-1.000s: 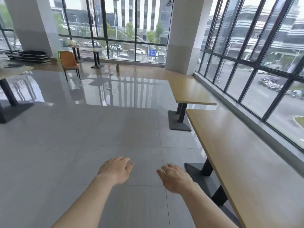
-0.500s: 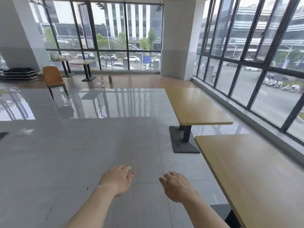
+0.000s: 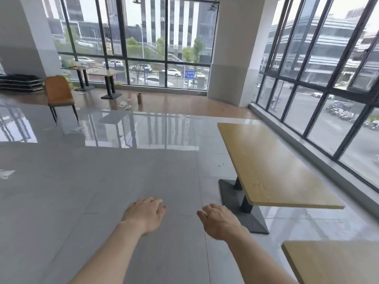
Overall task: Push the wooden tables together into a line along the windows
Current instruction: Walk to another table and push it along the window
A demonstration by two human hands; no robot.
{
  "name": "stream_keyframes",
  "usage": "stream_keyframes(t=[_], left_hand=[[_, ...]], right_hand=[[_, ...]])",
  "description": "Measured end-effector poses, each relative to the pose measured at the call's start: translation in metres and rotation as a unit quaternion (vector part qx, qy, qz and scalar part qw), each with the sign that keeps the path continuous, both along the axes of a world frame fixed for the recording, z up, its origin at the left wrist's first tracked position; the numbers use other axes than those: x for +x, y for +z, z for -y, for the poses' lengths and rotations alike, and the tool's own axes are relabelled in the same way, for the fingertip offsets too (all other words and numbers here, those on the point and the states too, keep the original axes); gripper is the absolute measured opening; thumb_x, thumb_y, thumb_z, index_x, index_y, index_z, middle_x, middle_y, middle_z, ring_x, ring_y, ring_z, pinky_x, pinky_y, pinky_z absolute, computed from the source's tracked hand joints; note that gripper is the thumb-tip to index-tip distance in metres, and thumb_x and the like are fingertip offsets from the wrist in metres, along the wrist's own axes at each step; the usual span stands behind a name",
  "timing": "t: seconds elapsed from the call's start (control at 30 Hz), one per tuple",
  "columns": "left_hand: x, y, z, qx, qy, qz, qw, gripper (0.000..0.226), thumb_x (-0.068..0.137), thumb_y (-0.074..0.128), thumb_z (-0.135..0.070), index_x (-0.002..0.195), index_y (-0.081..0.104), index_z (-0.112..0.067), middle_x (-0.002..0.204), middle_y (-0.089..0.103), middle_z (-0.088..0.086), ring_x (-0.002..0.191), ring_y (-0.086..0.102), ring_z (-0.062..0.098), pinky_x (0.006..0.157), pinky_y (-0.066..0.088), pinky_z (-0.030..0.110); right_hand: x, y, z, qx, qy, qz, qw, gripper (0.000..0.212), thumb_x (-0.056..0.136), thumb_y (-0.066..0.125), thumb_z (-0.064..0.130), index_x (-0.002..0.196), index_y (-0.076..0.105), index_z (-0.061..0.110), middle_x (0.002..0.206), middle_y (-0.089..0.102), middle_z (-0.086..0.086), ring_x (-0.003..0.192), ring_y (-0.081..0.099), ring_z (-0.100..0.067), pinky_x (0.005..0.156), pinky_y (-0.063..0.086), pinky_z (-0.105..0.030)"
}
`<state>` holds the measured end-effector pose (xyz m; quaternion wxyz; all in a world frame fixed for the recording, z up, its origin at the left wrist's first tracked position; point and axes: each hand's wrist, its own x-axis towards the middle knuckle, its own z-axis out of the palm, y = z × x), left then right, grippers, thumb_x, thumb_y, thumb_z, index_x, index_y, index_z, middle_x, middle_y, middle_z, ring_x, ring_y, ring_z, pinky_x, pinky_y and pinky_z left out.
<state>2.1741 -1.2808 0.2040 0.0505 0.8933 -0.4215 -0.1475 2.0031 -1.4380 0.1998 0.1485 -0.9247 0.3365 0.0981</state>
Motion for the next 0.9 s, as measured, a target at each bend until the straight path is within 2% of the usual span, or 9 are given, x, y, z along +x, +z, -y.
stream_keyframes(t=[0.23, 0.5, 0.6, 0.73, 0.9], left_hand=[[0.175, 0.022, 0.166, -0.003, -0.01, 0.0, 1.0, 0.051, 0.105, 0.026, -0.051, 0.149, 0.042, -0.03, 0.155, 0.044, -0.003, 0.142, 0.04, 0.023, 0.115, 0.031, 0.036], [0.33, 0.014, 0.359, -0.003, -0.038, 0.013, 0.999, 0.051, 0.105, 0.026, -0.051, 0.147, 0.043, -0.029, 0.152, 0.046, -0.002, 0.141, 0.041, 0.024, 0.114, 0.031, 0.038], [0.397, 0.008, 0.451, 0.003, -0.036, 0.014, 0.999, 0.051, 0.105, 0.026, -0.052, 0.147, 0.043, -0.03, 0.153, 0.046, -0.002, 0.141, 0.039, 0.024, 0.115, 0.03, 0.038], [0.481, 0.022, 0.561, 0.005, -0.027, 0.022, 0.999, 0.051, 0.105, 0.026, -0.052, 0.148, 0.043, -0.03, 0.153, 0.045, -0.002, 0.142, 0.039, 0.023, 0.115, 0.029, 0.037], [0.572, 0.038, 0.669, 0.003, -0.021, 0.015, 1.0, 0.053, 0.105, 0.025, -0.053, 0.149, 0.041, -0.029, 0.152, 0.045, -0.002, 0.141, 0.039, 0.023, 0.115, 0.03, 0.039]], right_hand=[[0.172, 0.03, 0.157, -0.004, -0.006, 0.007, 1.0, 0.054, 0.107, 0.023, 0.048, 0.146, 0.047, 0.019, 0.148, 0.05, -0.006, 0.135, 0.045, -0.027, 0.113, 0.035, -0.041], [0.323, 0.015, 0.34, 0.002, -0.02, 0.017, 1.0, 0.057, 0.107, 0.024, 0.052, 0.146, 0.047, 0.018, 0.148, 0.049, -0.006, 0.137, 0.044, -0.025, 0.115, 0.032, -0.04], [0.388, 0.004, 0.433, 0.008, -0.025, 0.031, 0.999, 0.058, 0.106, 0.024, 0.052, 0.148, 0.045, 0.017, 0.151, 0.047, -0.006, 0.14, 0.041, -0.025, 0.117, 0.03, -0.04], [0.474, 0.019, 0.553, -0.003, -0.026, 0.045, 0.999, 0.059, 0.107, 0.023, 0.052, 0.151, 0.043, 0.018, 0.155, 0.044, -0.006, 0.144, 0.037, -0.025, 0.119, 0.026, -0.04], [0.566, 0.041, 0.663, -0.007, -0.021, 0.048, 0.999, 0.06, 0.107, 0.024, 0.053, 0.153, 0.039, 0.018, 0.159, 0.04, -0.004, 0.148, 0.032, -0.023, 0.122, 0.022, -0.039]])
